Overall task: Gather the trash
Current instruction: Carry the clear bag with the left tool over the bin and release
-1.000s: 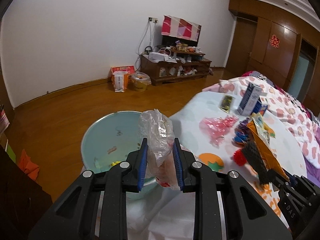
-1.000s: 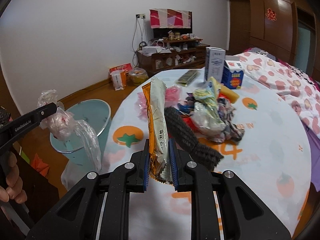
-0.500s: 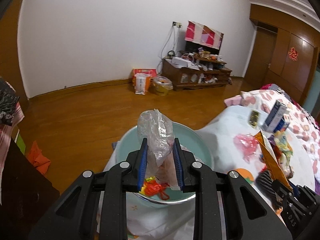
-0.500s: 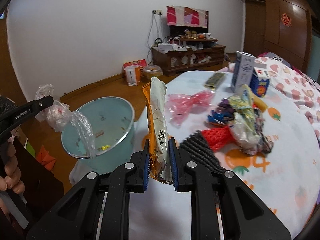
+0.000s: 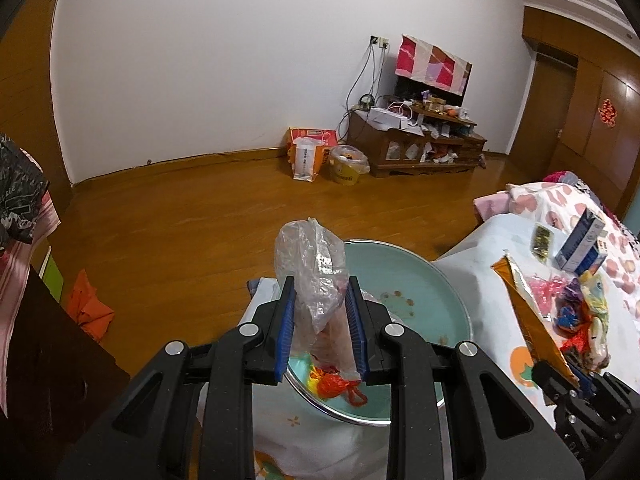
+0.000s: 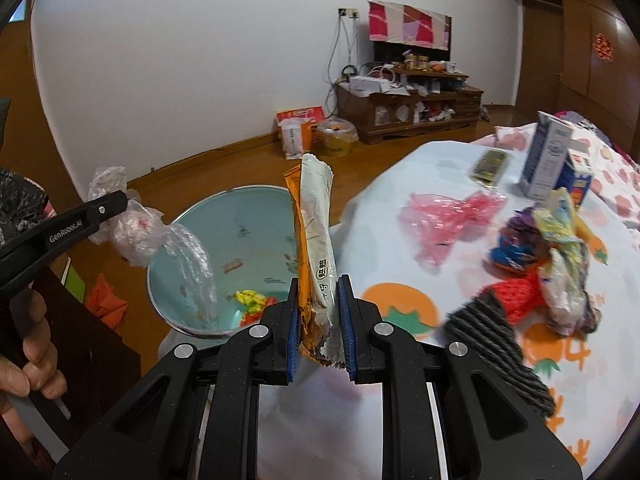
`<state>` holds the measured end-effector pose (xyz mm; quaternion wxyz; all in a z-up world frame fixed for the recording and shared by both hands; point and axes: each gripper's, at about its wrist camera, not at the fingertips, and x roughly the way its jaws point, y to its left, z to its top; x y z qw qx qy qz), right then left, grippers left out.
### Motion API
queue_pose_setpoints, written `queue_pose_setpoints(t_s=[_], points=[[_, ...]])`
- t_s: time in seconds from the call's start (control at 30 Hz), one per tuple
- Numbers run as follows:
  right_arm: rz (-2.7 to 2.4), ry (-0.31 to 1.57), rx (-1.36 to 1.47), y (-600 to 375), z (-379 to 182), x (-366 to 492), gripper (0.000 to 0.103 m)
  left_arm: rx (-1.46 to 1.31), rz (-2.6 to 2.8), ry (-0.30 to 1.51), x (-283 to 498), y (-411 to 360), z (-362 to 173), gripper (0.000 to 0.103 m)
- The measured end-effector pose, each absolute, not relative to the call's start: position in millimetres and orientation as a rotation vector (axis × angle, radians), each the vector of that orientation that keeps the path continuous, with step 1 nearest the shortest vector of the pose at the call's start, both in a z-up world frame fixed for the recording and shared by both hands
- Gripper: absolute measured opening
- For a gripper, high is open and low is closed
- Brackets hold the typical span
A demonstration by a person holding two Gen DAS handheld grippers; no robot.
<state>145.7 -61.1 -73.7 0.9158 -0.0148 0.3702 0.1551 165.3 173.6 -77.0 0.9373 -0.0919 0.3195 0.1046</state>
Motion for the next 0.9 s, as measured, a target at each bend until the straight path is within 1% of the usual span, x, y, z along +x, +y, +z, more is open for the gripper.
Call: queue_pose_setpoints(t_s=[0.23,0.9], points=[[0.359,0.802,-0.050,-33,-89,158,0.019,-0.179,0.227,0.685,176,178,-89,0.025],[0.383,0.879,-0.039,-14,-120,187,0.019,-0.118,0.228,0.791,206,168,-120,0.026]])
